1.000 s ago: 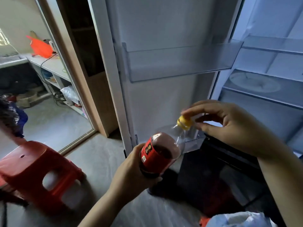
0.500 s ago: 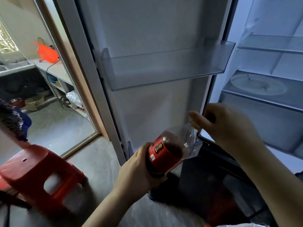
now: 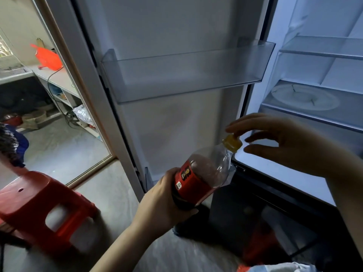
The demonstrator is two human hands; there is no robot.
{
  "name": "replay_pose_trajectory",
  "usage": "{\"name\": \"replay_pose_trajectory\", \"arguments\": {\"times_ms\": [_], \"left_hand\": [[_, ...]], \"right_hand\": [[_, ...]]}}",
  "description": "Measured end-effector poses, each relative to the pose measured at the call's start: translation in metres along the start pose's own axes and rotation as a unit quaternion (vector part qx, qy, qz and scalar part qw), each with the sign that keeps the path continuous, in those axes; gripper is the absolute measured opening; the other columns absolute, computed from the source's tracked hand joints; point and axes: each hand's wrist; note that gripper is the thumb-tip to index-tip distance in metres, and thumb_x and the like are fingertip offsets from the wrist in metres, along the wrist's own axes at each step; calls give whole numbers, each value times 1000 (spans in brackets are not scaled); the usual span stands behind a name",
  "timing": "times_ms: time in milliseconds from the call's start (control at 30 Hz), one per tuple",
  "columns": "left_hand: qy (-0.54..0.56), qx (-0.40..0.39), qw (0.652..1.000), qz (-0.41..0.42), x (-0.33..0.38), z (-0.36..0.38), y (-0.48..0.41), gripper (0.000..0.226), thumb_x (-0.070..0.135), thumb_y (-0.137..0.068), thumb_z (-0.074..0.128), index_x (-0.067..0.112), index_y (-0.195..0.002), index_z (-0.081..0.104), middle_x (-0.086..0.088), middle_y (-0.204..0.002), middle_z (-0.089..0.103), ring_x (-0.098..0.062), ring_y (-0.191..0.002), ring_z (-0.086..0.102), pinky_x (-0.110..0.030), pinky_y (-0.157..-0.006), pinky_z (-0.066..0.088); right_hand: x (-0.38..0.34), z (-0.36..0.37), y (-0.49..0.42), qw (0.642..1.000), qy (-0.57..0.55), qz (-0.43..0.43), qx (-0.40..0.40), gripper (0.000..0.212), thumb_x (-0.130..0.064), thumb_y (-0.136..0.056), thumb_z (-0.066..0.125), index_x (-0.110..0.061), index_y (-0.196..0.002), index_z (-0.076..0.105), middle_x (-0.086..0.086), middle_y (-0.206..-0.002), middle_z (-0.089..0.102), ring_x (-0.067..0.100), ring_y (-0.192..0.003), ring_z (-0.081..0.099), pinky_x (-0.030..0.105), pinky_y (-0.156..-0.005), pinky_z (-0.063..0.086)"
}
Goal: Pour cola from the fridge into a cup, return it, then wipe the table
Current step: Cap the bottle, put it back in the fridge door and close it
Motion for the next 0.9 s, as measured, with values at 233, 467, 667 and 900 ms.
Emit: {"name": "replay_pose_trajectory", "arguments": {"times_ms": [233,467,667,900], "left_hand": [[-21,6,1000,2,10,6,-2,88,57,-46,76,45,-123,37,28,-98,55,-4,-91,59,-21,-69,46],[-57,41,997,14,17,6,-1,86,52,-51,80,36,-126,41,21,-104,57,-9,-91,61,-26,-70,49],[-59,51,997,5,18,4,4,82,47,-53,83,37,-123,42,24,-99,52,-4,-86,55,-12,-62,38],[7,-16,1000,3,5,7,8,87,60,-41,75,64,-114,28,28,-100,58,-1,-88,62,-28,-72,55]], "right_hand": [[-3,-5,-2,999,42,31,7,41,-46,-71,57,-32,-108,68,-17,-102,64,5,-93,63,17,-80,52],[-9,6,-3,978,163,102,76,56,-69,-58,39,-26,-84,61,-12,-80,58,6,-71,58,22,-64,49],[-4,23,-7,946,281,108,119,46,-64,-76,37,-20,-78,52,-12,-72,44,0,-62,42,12,-51,25],[21,9,-5,920,303,-223,108,50,-57,-95,27,-13,-108,48,6,-79,60,17,-66,54,21,-60,44]]}}
Point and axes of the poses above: each hand's wrist, its own y-axis away from the middle knuckle, its own z-axis out of the palm, x = y × z
